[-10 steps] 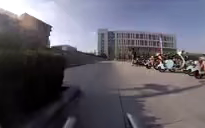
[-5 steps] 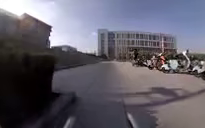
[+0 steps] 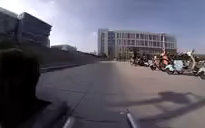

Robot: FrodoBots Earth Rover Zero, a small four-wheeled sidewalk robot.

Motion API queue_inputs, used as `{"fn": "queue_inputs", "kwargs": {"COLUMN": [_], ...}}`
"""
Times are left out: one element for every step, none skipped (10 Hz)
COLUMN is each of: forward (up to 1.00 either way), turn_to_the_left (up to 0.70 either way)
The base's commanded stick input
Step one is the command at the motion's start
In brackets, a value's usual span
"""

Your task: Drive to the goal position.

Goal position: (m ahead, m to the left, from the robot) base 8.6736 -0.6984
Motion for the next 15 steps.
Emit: {"fn": "queue_inputs", "kwargs": {"forward": [0.70,0.70,0.70,0.70,0.70,0.70,0.70,0.70,0.70,0.70,0.70,0.70,0.70,0.70,0.70], "turn_to_the_left": [0.00,0.00,0.00,0.00,0.00,0.00,0.00,0.00,0.00,0.00,0.00,0.00,0.00,0.00,0.00]}}
